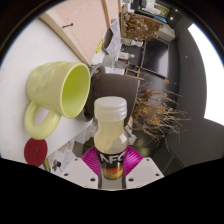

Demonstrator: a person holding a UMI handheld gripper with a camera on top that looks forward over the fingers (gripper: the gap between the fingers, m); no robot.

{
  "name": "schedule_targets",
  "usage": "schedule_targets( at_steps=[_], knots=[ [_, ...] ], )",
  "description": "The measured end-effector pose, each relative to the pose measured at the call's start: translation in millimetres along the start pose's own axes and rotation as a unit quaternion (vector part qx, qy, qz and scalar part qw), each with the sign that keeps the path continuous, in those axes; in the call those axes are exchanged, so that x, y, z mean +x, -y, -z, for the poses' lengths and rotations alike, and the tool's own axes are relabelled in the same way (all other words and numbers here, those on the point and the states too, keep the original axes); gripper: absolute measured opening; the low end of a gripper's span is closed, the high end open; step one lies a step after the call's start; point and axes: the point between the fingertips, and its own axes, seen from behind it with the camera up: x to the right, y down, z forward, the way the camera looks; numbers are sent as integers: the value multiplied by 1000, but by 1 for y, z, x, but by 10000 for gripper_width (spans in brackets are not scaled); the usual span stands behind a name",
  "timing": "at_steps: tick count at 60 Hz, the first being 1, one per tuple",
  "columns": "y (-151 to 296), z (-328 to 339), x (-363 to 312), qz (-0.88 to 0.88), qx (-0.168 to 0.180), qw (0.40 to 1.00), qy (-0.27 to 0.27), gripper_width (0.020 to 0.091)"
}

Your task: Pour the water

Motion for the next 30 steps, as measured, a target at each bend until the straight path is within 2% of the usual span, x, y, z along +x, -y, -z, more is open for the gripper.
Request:
schedule_targets(
  at_steps=[8, 16, 28, 30],
  knots=[
    [-6, 5, 5, -92, -14, 995, 22, 262],
    [-24, 17, 8, -302, -59, 950, 54, 263],
    [-33, 36, -17, -602, -96, 781, 136, 264],
    [-35, 35, -25, -634, -92, 755, 140, 264]
  ],
)
